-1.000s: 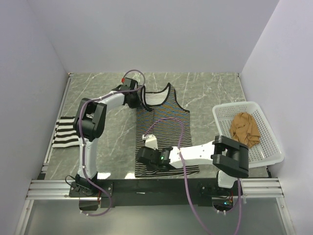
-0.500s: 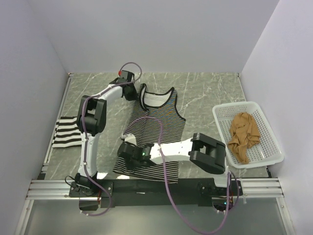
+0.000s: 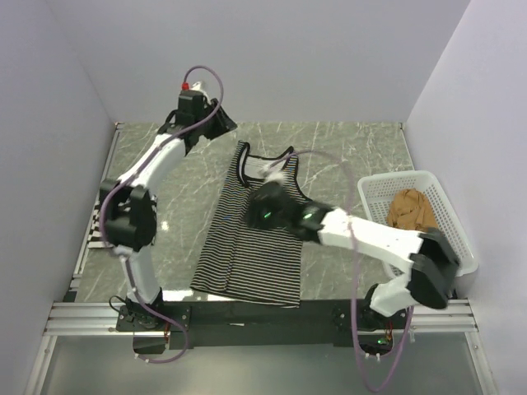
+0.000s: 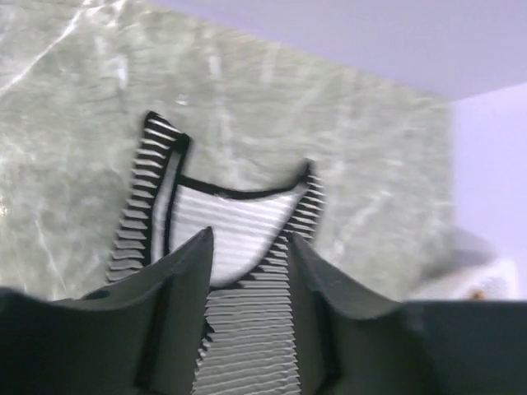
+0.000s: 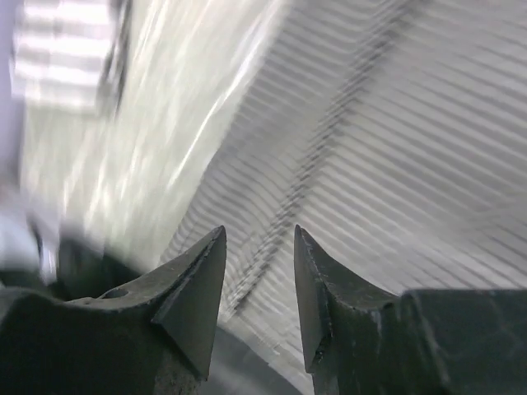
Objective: Fold and stack the tank tops
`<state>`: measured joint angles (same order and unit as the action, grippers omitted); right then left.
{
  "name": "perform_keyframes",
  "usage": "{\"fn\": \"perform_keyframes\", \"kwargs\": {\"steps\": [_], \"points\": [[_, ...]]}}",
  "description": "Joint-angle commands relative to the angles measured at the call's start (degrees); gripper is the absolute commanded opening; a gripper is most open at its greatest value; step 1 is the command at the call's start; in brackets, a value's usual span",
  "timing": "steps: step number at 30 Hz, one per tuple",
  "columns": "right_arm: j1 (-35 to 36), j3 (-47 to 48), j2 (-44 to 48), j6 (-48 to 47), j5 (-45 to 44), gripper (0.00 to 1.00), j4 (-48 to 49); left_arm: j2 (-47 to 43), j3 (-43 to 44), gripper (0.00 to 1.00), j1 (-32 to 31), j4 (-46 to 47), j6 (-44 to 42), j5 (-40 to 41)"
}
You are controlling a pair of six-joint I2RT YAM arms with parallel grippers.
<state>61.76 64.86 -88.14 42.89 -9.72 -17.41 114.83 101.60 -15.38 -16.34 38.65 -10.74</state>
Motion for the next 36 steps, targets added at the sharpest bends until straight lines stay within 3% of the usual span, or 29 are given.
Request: {"fn": "perform_keyframes", "kwargs": {"steps": [1,5,8,12,22,25,29,31,32,36], "points": [[-10.93,-5.79,7.18,-2.28,-2.67,0.46,-3.41,-10.48,-10.52,0.42,-1.76,4.99,4.41,-1.48],[-25.49,-9.31,8.86,-5.36,-0.85,0.46,-3.17,-21.28,-25.81,0.33,-9.03,9.04,5.73,1.42],[-32.38,-10.63,6.41,-7.64,3.11,0.45,-0.54,-28.66,-37.59,0.30,-13.87,13.34,8.10,1.87],[-40.82,-8.44,-1.92,-9.58,8.47,0.45,1.67,-35.28,-49.72,0.31,-22.13,17.99,10.74,3.71],[-43.12,-5.62,-10.65,-9.85,7.34,0.44,2.99,-33.09,-54.93,0.41,-45.50,16.69,12.15,9.50],[-43.47,-4.92,-13.02,-9.50,7.52,0.43,3.52,-31.42,-55.02,0.43,-48.69,16.51,13.29,10.57],[-44.44,-5.01,-14.69,-9.06,8.40,0.35,4.93,-28.26,-53.97,0.45,-54.14,16.60,13.64,12.59],[-44.88,-4.92,-15.31,-8.97,8.83,0.24,5.28,-26.68,-53.00,0.46,-56.16,15.12,13.55,13.20],[-44.97,-5.09,-15.57,-8.97,9.10,0.12,5.54,-25.19,-51.95,0.47,-58.25,14.59,13.55,14.77],[-46.11,-6.94,-14.43,-8.71,11.21,0.00,7.91,-22.90,-50.80,0.48,-62.31,13.35,13.82,16.98]]}}
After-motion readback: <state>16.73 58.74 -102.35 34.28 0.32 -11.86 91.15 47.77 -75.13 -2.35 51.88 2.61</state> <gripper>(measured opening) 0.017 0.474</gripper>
